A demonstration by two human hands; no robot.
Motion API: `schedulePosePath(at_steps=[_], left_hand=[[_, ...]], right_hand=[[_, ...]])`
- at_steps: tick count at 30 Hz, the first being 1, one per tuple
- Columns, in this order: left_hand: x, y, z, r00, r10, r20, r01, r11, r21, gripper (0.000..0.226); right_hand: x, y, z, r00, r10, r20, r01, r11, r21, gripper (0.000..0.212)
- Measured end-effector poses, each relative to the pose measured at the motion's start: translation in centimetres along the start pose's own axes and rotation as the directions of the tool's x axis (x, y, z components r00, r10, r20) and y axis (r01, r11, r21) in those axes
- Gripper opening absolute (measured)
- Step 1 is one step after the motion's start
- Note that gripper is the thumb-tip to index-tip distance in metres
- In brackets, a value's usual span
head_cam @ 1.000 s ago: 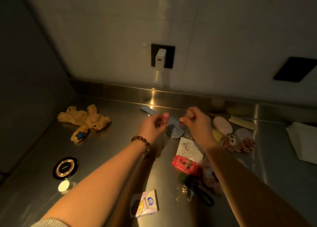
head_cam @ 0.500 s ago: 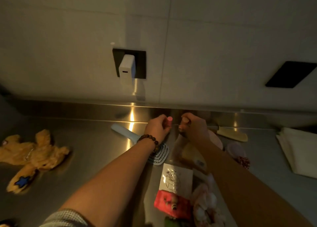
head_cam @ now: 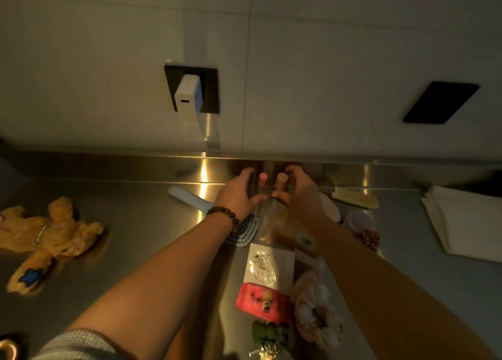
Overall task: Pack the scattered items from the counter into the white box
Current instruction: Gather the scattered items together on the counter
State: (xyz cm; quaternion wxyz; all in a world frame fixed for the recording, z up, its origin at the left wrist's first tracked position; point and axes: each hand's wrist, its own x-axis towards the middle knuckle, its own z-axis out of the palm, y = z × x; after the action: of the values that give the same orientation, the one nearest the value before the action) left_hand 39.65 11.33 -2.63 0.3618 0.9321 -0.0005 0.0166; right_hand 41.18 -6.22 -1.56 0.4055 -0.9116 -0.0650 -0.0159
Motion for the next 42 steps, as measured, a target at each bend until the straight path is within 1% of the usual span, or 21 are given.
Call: schedulePosePath(at_steps=[3, 4, 6, 9, 12, 14, 16, 18, 20, 23, 26, 28, 31, 35, 38, 41, 42], left_hand=[[-2.9, 0.5, -1.8, 1.0, 0.024, -0.007, -0.024, 0.999, 0.047, 0.082], [-4.2, 0.8, -2.6, 0.999, 0.043, -0.01, -0.043, 0.997, 0.066, 0.085], [-7.6, 1.1, -4.3, 0.996, 0.088, -0.02, -0.086, 0.992, 0.09, 0.087], [-14.7, 0.7, -6.2, 0.992, 0.129, -0.013, -0.126, 0.985, 0.116, 0.092], [-23.4, -1.3, -6.3, 0.989, 0.09, 0.117, -0.118, 0.959, 0.259, 0.105], [-28.9, -3.2, -5.4, 0.975, 0.039, 0.218, -0.118, 0.924, 0.364, 0.11], [-33.1, -4.6, -4.3, 0.96, 0.013, 0.281, -0.141, 0.887, 0.441, 0.107], [-35.3, -5.4, -3.3, 0.954, 0.002, 0.299, -0.154, 0.861, 0.485, 0.097], [-35.6, -5.5, -2.7, 0.961, -0.004, 0.276, -0.144, 0.847, 0.512, 0.088], [-33.8, -4.8, -2.0, 0.973, -0.004, 0.231, -0.124, 0.835, 0.536, 0.089], [-30.4, -4.1, -0.7, 0.982, -0.006, 0.189, -0.102, 0.826, 0.555, 0.089], [-27.5, -3.6, 0.4, 0.987, -0.016, 0.158, -0.073, 0.837, 0.542, 0.088], [-23.1, -3.1, 2.1, 0.993, -0.045, 0.105, -0.014, 0.864, 0.504, 0.085], [-19.0, -2.8, 3.4, 0.993, -0.098, 0.062, 0.053, 0.861, 0.505, 0.088], [-18.0, -2.6, 3.4, 0.992, -0.115, 0.061, 0.069, 0.861, 0.504, 0.093], [-18.6, -2.1, 2.3, 0.993, -0.106, 0.06, 0.064, 0.872, 0.485, 0.105], [-19.0, -2.0, 1.5, 0.994, -0.104, 0.039, 0.072, 0.871, 0.485, 0.108]], right_hand=[[-2.5, -0.6, -0.9, 0.991, -0.094, -0.09, 0.093, 0.995, -0.02, 0.072], [-3.5, -1.0, -1.3, 0.988, -0.115, -0.101, 0.112, 0.993, -0.038, 0.074], [-6.0, -1.8, -1.6, 0.986, -0.15, -0.074, 0.145, 0.987, -0.075, 0.076], [-11.7, -2.8, -0.6, 0.975, -0.217, 0.042, 0.22, 0.966, -0.135, 0.075], [-17.9, -3.0, 1.8, 0.926, -0.282, 0.251, 0.353, 0.883, -0.311, 0.071], [-20.9, -2.7, 3.1, 0.894, -0.251, 0.37, 0.401, 0.818, -0.413, 0.069], [-22.9, -2.1, 3.8, 0.881, -0.237, 0.411, 0.437, 0.741, -0.509, 0.069], [-24.2, -1.5, 4.2, 0.87, -0.261, 0.418, 0.475, 0.671, -0.57, 0.068], [-24.7, -1.0, 4.5, 0.867, -0.258, 0.427, 0.483, 0.645, -0.592, 0.064], [-23.8, -0.5, 4.8, 0.855, -0.224, 0.468, 0.497, 0.612, -0.614, 0.057], [-22.2, -0.1, 4.7, 0.852, -0.214, 0.478, 0.5, 0.6, -0.624, 0.058], [-20.9, 0.3, 4.6, 0.863, -0.204, 0.463, 0.484, 0.598, -0.639, 0.06], [-18.7, 0.8, 4.4, 0.893, -0.18, 0.412, 0.423, 0.644, -0.637, 0.056], [-17.3, 1.5, 4.5, 0.918, -0.158, 0.363, 0.366, 0.687, -0.628, 0.052], [-17.1, 1.3, 4.5, 0.922, -0.166, 0.349, 0.356, 0.716, -0.601, 0.051], [-17.3, 0.4, 4.0, 0.934, -0.168, 0.316, 0.32, 0.788, -0.526, 0.053], [-17.3, -0.2, 3.8, 0.939, -0.184, 0.292, 0.314, 0.805, -0.503, 0.054]])
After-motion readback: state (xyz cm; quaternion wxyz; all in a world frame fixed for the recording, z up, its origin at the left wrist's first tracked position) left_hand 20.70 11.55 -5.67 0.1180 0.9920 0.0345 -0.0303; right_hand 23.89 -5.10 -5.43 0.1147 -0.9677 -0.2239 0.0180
